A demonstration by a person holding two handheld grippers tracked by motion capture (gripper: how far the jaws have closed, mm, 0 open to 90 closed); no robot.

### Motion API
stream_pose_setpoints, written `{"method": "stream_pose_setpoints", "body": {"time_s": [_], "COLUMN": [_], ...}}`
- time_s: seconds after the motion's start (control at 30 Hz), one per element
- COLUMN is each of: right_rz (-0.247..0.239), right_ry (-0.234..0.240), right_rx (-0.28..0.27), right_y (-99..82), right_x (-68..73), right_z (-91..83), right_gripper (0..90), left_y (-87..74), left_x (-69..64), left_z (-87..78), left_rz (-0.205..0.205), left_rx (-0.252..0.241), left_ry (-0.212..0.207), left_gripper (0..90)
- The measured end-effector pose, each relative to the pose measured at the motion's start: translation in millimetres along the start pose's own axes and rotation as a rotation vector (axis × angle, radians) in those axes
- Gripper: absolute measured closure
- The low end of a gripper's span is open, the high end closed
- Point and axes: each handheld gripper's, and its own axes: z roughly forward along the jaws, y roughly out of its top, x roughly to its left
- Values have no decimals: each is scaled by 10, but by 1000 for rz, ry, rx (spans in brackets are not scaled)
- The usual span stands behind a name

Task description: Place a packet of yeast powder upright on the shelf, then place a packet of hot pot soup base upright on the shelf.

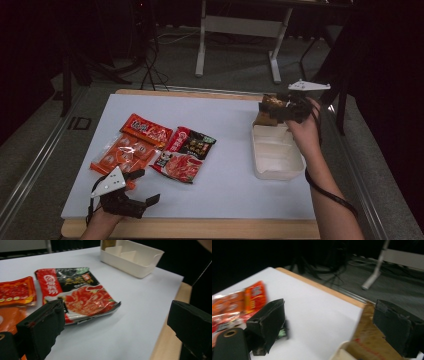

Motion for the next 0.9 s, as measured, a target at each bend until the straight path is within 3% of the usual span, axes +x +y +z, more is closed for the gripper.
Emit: {"method": "stream_pose_setpoints", "body": {"time_s": [0.07, 0.2, 0.27, 0.33, 0.37, 0.47, 0.53, 0.6, 0.63, 0.73, 0.83, 0.87, 0.9], "right_rz": [6, -11, -42, -55, -65, -76, -75, -68, -68, -79, -79, -82, -82], "right_ry": [38, 67, 93, 95, 114, 132, 142, 155, 155, 167, 185, 195, 195], "right_rx": [-17, -51, -63, -64, -57, -62, -69, -85, -85, -104, -124, -139, -139], "right_y": [-81, -231, -357, -399, -482, -605, -642, -740, -740, -808, -850, -872, -872], "right_x": [97, 269, 408, 450, 524, 612, 631, 692, 692, 769, 852, 902, 902], "right_z": [-75, -199, -272, -291, -317, -364, -382, -443, -443, -510, -575, -615, -615], "right_gripper": [110, 133, 142, 156, 159, 160, 160, 160, 160, 160, 160, 160, 160], "left_y": [46, 187, 246, 300, 350, 400, 440, 463, 473, 499, 522, 532, 532], "left_x": [9, 61, 118, 182, 237, 278, 310, 321, 331, 356, 396, 436, 436], "left_z": [2, 24, 38, 58, 81, 106, 132, 155, 174, 235, 311, 357, 357], "left_rz": [-14, -10, -21, -36, -29, -24, -11, 22, 28, 67, 78, 73, 73], "left_rx": [-9, -12, -10, 0, 11, 15, 18, 20, 27, 47, 67, 82, 82], "left_ry": [-23, -38, -39, -25, 3, 34, 32, 63, 79, 92, 103, 121, 121], "left_gripper": [16, 15, 16, 16, 16, 16, 22, 137, 137, 275, 360, 441, 467]}}
